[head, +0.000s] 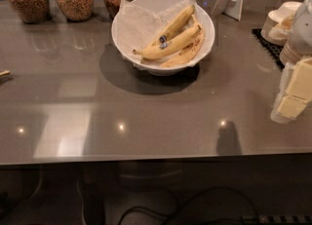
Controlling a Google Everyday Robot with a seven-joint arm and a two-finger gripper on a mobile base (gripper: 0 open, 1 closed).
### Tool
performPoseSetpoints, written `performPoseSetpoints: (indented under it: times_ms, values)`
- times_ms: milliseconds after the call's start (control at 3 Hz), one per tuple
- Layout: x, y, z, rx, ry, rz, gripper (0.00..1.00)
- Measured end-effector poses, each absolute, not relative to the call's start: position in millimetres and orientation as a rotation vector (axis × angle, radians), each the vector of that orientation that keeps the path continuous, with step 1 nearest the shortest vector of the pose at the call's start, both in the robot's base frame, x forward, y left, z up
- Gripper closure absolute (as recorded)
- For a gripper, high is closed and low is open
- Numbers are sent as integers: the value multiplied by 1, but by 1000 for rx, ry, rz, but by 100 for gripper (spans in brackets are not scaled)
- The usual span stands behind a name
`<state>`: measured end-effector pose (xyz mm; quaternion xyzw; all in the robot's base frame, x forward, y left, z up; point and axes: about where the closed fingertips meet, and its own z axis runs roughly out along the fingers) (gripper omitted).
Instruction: Pick banana from white bowl
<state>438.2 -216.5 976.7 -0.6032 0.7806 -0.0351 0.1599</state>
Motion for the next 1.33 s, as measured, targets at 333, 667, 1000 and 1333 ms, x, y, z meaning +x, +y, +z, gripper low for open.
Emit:
performPoseSetpoints:
  times_ms: [333, 667, 1000, 1333]
  values:
    - [438, -217, 977, -1724, 2230, -100, 0]
    - [450, -212, 979, -1698, 2180, -106, 0]
    - [484, -200, 988, -1649, 2049, -112, 0]
    - [526, -182, 1004, -1629, 1902, -99, 0]
